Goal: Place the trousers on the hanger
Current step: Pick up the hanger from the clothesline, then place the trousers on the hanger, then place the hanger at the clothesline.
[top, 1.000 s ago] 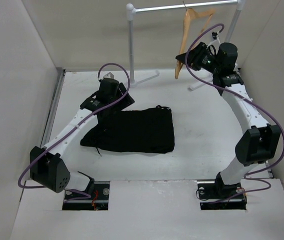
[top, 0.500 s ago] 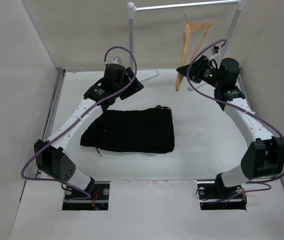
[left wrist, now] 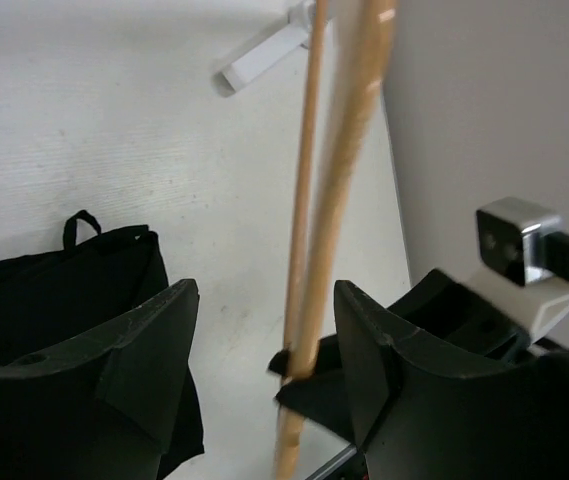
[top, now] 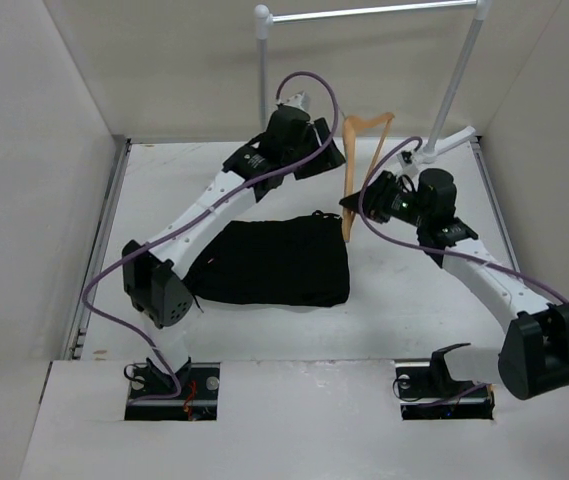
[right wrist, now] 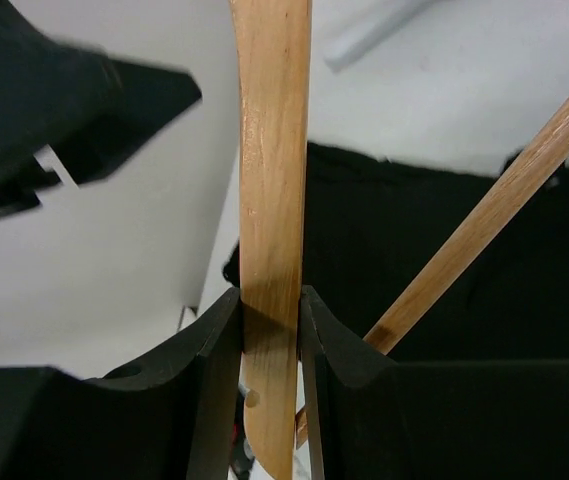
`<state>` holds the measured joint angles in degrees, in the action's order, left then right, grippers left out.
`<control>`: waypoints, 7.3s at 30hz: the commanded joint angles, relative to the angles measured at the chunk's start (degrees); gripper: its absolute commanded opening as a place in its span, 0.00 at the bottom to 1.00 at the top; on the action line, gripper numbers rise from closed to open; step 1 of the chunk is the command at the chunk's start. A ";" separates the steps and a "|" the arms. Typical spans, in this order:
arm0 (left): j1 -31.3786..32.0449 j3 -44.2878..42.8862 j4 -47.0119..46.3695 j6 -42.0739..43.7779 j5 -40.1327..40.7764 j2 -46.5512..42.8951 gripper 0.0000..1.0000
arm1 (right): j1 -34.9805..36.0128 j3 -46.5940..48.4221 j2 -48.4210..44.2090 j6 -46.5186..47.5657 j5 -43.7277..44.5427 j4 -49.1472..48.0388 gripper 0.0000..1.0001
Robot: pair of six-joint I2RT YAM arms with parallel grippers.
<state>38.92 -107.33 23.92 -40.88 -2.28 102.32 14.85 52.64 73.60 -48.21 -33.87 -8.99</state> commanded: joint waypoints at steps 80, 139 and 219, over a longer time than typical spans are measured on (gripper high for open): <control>9.91 49.49 -20.93 -13.70 13.45 -11.08 0.00 | 2.95 -2.20 11.66 2.94 14.18 8.64 0.11; 6.13 15.59 1.56 4.50 21.10 -21.30 0.00 | 17.87 7.20 -16.57 10.50 17.69 20.16 0.72; -19.97 43.96 1.04 -0.16 3.95 -40.62 1.00 | -10.23 44.73 16.92 -17.45 9.53 -3.49 0.08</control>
<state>20.29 -63.55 27.42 -41.25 2.33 64.25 5.41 90.48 91.00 -65.10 -22.22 -4.03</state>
